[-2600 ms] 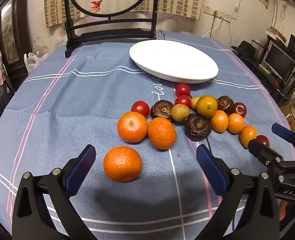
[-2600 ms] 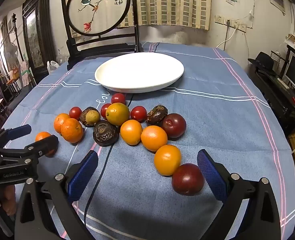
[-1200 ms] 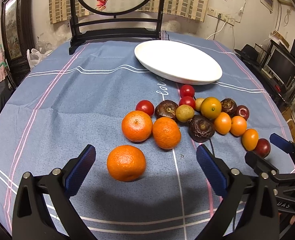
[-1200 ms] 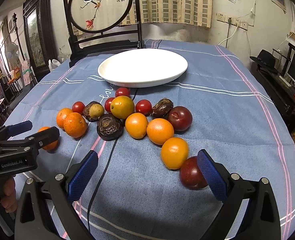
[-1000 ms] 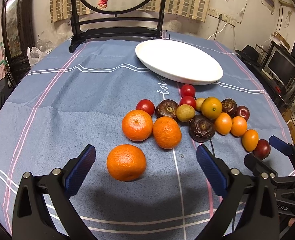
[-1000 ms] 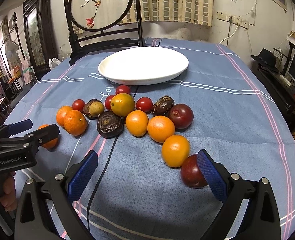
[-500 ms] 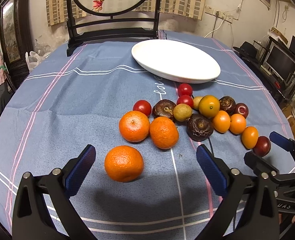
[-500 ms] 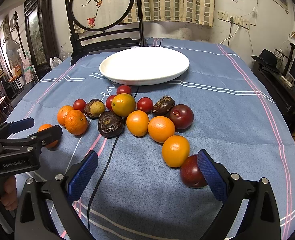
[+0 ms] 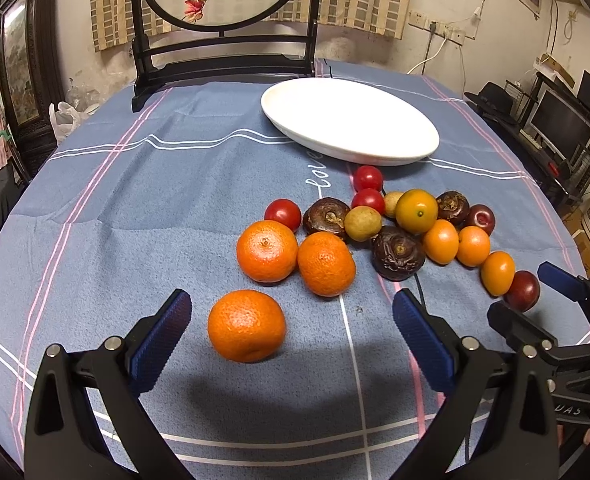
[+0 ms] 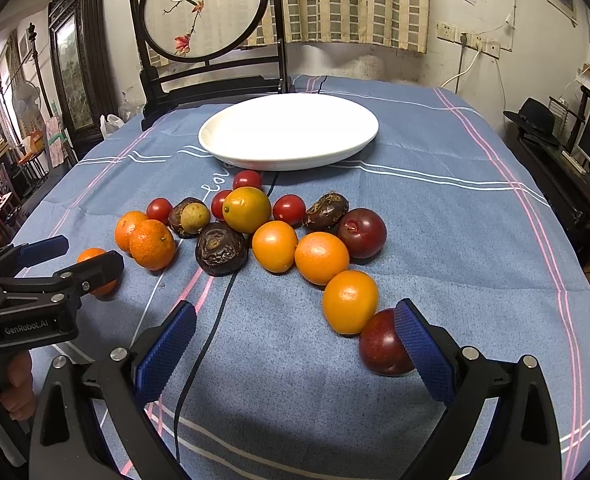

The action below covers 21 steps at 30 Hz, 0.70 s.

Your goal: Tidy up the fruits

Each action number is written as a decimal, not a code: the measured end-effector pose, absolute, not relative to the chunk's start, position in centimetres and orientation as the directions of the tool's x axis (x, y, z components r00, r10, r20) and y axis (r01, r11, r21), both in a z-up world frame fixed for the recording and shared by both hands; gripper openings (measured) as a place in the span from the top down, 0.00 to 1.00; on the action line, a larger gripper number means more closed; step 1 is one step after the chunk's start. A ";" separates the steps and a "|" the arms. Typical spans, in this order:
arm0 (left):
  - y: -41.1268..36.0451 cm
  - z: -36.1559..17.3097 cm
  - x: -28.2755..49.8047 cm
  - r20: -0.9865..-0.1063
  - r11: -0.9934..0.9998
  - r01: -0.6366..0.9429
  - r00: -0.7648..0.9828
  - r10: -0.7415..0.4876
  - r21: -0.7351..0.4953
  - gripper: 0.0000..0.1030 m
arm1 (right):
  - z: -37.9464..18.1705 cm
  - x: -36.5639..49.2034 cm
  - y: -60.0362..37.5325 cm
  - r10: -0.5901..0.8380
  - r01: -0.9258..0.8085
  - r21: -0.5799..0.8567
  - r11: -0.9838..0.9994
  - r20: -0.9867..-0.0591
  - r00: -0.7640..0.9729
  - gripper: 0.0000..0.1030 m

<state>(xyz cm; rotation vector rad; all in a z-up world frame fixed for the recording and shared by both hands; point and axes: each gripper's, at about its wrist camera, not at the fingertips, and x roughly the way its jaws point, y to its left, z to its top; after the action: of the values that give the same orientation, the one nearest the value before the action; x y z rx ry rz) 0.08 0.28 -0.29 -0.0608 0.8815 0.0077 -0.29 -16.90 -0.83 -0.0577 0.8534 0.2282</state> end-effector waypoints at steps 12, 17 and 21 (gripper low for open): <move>0.2 -0.5 0.0 -0.774 0.998 -0.027 0.633 -0.023 -0.052 0.04 | -0.9 -0.3 -16.9 0.176 -0.222 0.042 0.974 -0.755 0.632 0.03; 0.2 -0.8 0.0 -0.775 0.999 -0.020 0.631 -0.024 -0.047 0.04 | -1.2 -0.4 -17.1 0.177 -0.221 0.043 0.974 -0.755 0.632 0.03; 1.0 -1.7 -0.5 -0.779 0.998 0.003 0.625 -0.051 -0.063 0.04 | -1.5 -0.6 -17.4 0.178 -0.222 0.044 0.974 -0.752 0.634 0.03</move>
<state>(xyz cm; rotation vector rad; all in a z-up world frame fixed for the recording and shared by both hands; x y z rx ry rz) -0.51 1.02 -1.72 -0.0570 0.8958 -0.0309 -0.61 -17.36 -1.46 -0.0544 0.8540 0.2287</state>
